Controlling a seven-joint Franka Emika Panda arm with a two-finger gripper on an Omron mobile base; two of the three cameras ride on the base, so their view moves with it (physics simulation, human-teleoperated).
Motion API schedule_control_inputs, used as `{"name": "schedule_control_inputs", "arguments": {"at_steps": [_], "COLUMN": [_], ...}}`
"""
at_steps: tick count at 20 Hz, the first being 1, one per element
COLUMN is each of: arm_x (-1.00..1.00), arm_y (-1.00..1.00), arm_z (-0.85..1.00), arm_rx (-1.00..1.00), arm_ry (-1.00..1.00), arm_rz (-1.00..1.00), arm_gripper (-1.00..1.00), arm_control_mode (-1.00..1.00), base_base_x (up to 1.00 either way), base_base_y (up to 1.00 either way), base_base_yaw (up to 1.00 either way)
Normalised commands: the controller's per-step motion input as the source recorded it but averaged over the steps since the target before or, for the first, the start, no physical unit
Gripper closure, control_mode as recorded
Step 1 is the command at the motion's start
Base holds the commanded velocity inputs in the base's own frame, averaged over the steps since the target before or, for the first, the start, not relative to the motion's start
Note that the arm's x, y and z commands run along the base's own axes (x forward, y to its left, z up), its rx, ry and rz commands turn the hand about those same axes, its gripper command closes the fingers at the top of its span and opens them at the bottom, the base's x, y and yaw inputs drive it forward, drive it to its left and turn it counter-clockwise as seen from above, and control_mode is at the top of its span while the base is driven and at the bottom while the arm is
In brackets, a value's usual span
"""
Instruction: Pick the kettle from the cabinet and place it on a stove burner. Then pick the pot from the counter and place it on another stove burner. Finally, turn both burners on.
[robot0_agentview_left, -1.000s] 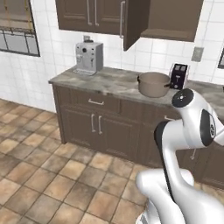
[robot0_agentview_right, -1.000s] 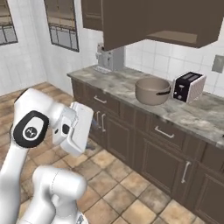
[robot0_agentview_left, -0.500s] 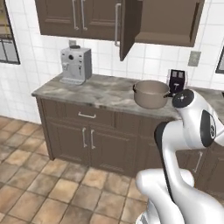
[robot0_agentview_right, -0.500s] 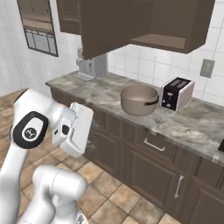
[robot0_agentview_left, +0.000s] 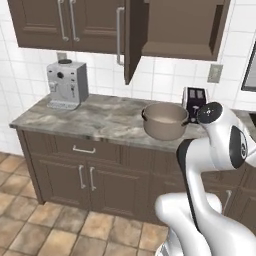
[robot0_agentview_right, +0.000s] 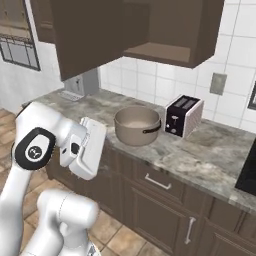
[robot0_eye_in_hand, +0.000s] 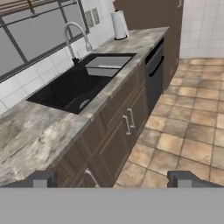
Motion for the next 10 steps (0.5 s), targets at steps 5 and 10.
{"name": "schedule_control_inputs", "arguments": {"at_steps": [5,10], "arm_x": [0.0,0.0], "arm_y": [0.0,0.0], "arm_z": [0.0,0.0], "arm_rx": [0.0,0.0], "arm_ry": [0.0,0.0], "arm_rz": [0.0,0.0], "arm_gripper": [-1.0,-1.0], "arm_control_mode": [1.0,1.0], "base_base_x": [0.66,0.63], "base_base_y": [0.03,0.09], "base_base_yaw": [-0.22,-0.23]}}
